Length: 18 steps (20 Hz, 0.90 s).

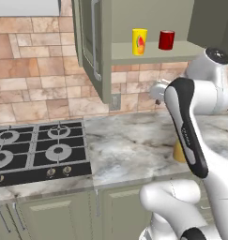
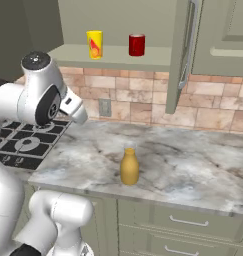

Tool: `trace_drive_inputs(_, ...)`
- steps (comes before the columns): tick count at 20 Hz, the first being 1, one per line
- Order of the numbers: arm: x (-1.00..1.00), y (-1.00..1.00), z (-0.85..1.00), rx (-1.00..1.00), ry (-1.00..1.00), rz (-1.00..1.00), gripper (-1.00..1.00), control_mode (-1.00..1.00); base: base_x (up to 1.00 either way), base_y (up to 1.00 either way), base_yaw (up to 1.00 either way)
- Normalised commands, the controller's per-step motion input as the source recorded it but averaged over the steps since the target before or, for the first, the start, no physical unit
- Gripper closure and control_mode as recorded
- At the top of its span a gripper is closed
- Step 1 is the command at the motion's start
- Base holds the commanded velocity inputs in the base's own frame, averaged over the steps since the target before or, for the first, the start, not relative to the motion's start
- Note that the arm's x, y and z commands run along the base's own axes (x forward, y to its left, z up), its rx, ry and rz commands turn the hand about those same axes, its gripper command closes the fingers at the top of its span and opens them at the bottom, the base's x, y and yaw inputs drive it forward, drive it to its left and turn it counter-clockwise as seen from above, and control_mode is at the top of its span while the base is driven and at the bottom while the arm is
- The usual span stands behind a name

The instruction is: There is a tray on the dining counter. Grab the cup, mug, and pitcher and place them on the tray. The pitcher may be placed next to the tray if it cannot fit the tray.

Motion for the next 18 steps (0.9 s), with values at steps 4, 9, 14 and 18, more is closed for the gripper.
trace_drive_inputs(4,-0.28,-0.05,0.36,0.3,-0.22,-0.41,-1.0,-1.0,0.0,0.0,0.0)
trace_drive_inputs(9,-0.06,-0.15,0.53,0.3,-0.19,-0.31,-1.0,-1.0,0.0,0.0,0.0)
trace_drive_inputs(14,0.02,-0.07,0.58,0.26,-0.13,-0.17,-1.0,-1.0,0.0,0.0,0.0)
trace_drive_inputs(18,0.13,-0.02,0.64,0.25,-0.1,-0.03,-1.0,-1.0,0.0,0.0,0.0)
